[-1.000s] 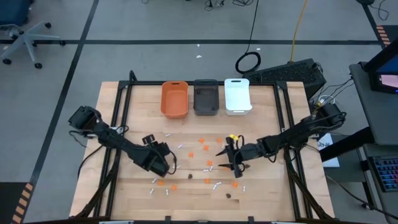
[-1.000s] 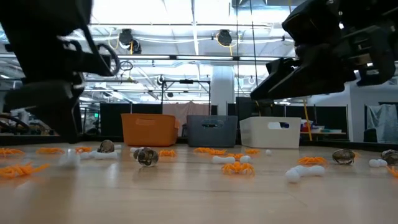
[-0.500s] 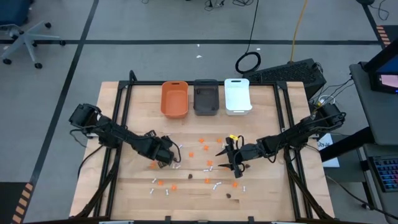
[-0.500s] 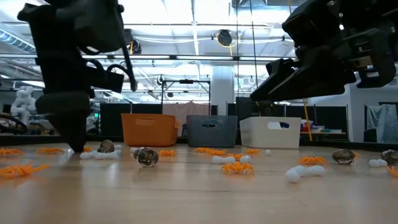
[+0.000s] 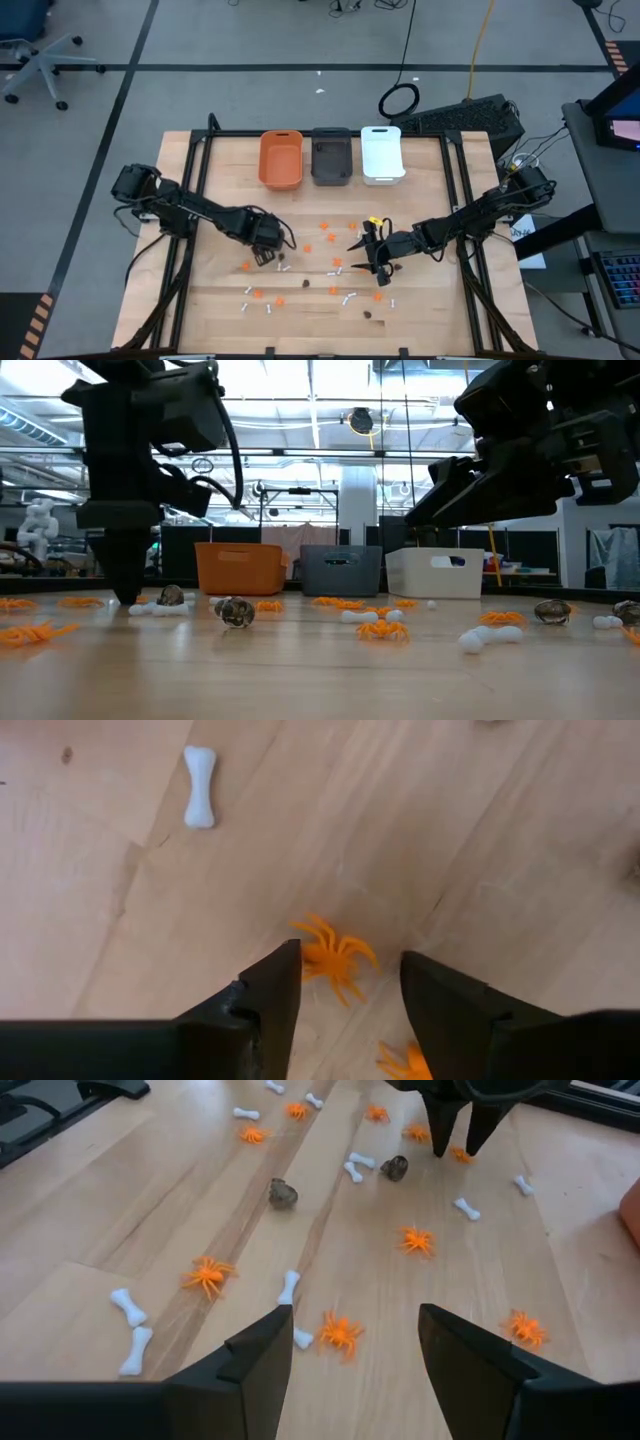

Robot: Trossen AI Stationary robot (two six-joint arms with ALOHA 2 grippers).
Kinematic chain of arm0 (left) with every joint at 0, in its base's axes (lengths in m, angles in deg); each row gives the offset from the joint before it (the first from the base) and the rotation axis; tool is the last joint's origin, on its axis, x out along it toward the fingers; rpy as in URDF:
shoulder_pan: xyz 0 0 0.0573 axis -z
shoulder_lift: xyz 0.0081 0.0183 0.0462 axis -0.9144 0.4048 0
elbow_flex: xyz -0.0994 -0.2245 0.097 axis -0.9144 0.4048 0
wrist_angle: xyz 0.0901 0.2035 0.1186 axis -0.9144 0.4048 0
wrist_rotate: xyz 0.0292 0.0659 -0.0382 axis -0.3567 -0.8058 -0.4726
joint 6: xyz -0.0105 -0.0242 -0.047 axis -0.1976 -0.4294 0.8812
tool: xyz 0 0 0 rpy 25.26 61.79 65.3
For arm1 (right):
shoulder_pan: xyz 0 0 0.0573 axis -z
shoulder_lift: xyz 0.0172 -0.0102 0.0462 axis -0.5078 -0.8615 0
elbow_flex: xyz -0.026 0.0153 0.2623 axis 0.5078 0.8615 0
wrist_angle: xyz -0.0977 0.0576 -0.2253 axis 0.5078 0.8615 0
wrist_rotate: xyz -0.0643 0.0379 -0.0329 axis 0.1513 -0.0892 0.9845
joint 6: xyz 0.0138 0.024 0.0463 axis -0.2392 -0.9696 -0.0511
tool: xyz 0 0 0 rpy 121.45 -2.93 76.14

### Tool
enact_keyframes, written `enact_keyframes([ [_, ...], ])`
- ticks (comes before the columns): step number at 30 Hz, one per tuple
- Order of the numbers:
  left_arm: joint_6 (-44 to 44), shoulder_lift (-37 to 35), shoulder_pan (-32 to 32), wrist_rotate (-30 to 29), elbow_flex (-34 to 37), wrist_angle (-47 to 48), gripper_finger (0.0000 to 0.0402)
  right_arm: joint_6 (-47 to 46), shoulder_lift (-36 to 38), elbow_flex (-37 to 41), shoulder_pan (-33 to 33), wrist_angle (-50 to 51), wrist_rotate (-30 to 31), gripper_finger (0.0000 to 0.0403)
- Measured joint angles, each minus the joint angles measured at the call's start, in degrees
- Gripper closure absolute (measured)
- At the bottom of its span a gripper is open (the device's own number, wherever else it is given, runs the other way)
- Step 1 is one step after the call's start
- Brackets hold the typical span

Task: Sort Halloween decoration
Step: Put the orange spider toy into the orange bin

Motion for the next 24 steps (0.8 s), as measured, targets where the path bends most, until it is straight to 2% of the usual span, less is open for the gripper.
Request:
enact_keyframes([
  [12,-2.2,0.2,-3.0,-2.0,0.1,1.4,0.0391,0.0,0.0,0.0,0.0,0.0,0.0,0.0202],
  [24,-1.9,0.6,-1.0,-4.2,-3.7,3.1,0.0401,0.0,0.0,0.0,0.0,0.0,0.0,0.0202],
])
